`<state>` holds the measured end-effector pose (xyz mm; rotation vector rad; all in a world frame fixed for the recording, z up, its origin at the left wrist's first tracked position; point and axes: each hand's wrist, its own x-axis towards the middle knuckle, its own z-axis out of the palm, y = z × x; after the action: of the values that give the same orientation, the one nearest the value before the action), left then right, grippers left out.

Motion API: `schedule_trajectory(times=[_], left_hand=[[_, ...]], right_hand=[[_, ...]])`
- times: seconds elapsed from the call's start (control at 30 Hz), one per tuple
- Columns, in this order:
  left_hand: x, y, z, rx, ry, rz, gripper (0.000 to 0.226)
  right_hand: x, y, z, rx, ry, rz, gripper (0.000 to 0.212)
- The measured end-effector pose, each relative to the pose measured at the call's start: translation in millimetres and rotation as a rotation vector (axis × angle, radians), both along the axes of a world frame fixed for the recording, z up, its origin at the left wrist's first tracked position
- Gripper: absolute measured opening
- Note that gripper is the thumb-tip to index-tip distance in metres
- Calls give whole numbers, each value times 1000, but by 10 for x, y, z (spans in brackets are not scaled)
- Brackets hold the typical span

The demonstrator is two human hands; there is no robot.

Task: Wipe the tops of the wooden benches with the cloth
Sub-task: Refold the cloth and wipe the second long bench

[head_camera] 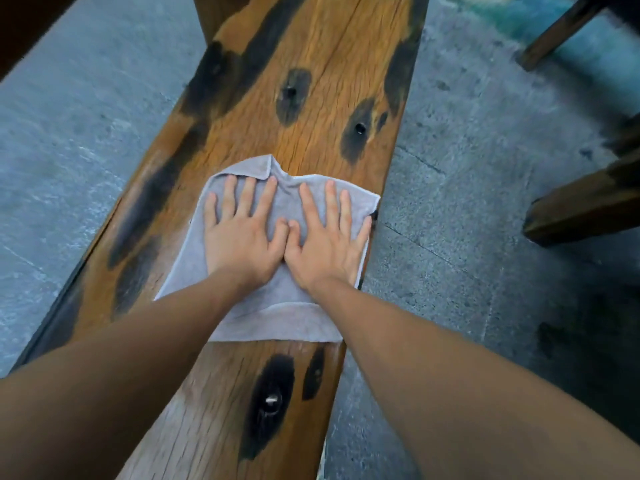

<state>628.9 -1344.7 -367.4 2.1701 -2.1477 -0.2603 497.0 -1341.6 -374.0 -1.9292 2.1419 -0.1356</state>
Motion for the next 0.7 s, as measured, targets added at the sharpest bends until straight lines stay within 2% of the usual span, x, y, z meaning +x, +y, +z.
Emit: schedule_trajectory(times=[0.23, 0.33, 0.43, 0.5, 0.7], left_hand=[[-154, -1367, -9, -16, 15, 82, 68], [-171, -1604, -41, -23, -4, 95, 67], [-192, -1554, -36, -14, -13, 97, 64], [-206, -1427, -7, -7, 5, 88, 64], [-431, -456, 70, 22, 67, 47, 77]], right_hand=[[-125, -1473, 37, -19, -22, 54, 63], [-102, -1705, 33, -60, 26, 51, 61], [-105, -1631, 73, -108, 72, 163, 60], [-136, -1512, 88, -79, 18, 232, 59], [-338, -499, 91, -25, -43, 71, 65]])
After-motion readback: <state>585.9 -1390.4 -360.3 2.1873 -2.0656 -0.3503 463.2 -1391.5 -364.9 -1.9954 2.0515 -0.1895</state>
